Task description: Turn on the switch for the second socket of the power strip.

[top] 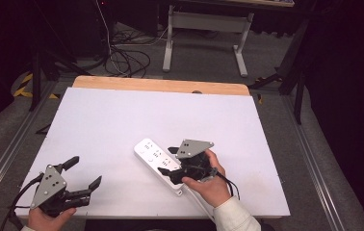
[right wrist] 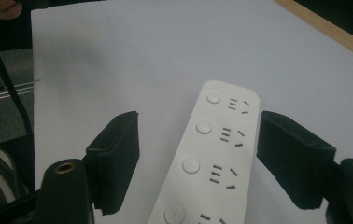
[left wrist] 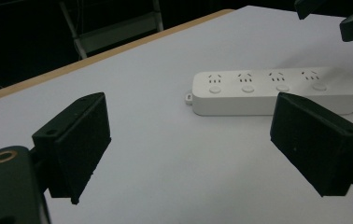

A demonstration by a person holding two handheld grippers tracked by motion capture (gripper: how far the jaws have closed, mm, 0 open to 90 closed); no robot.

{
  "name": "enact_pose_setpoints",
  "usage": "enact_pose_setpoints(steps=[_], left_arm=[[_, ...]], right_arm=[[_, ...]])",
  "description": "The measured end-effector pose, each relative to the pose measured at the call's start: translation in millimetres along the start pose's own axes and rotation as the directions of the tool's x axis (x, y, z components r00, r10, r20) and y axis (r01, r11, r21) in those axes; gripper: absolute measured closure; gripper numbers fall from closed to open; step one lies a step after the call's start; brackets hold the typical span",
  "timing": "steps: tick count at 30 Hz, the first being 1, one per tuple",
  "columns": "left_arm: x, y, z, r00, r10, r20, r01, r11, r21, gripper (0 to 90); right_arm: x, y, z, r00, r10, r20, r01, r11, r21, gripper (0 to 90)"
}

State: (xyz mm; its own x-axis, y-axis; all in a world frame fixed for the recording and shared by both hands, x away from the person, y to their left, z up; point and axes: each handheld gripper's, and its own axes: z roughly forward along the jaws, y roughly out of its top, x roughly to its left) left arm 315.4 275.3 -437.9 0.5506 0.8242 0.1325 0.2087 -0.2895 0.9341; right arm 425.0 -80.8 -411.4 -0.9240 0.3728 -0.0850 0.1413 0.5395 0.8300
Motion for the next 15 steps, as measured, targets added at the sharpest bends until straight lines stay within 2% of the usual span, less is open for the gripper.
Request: enact_pose_setpoints(steps=[8, 10, 12, 14, 15], left_arm=[[-0.1, 0.1, -0.2, 1.0000, 0.001, 0.000, -0.001, 1.0000, -0.001, 12.6], [0.2, 0.1, -0.1, 1.0000, 0.006, -0.001, -0.006, 1.0000, 0.000, 12.6], [-0.3, -0.2, 0.7, 1.0000, -0.001, 0.004, 0.001, 1.0000, 0.003, 12.6], [0.3, 0.0, 0.9, 1.0000, 0.009, 0.002, -0.009, 0.9999, 0.005, 12.6], [0.3, 0.0, 0.9, 1.0000, 0.009, 0.003, -0.009, 0.9999, 0.005, 12.5]], right_arm=[[1.3, -0.3, 4.4, 0.9999, 0.004, 0.011, -0.004, 1.000, -0.003, 31.5], [0.4, -0.3, 3.9, 1.0000, 0.005, 0.001, -0.005, 1.000, -0.005, 39.6], [0.0, -0.3, 3.5, 0.9997, 0.020, -0.011, -0.020, 1.000, -0.009, 43.3], [1.0, -0.4, 3.6, 0.9999, 0.016, -0.002, -0.016, 1.000, -0.007, 47.2], [2.2, -0.5, 4.5, 0.9998, 0.017, 0.010, -0.017, 1.000, -0.004, 52.0]])
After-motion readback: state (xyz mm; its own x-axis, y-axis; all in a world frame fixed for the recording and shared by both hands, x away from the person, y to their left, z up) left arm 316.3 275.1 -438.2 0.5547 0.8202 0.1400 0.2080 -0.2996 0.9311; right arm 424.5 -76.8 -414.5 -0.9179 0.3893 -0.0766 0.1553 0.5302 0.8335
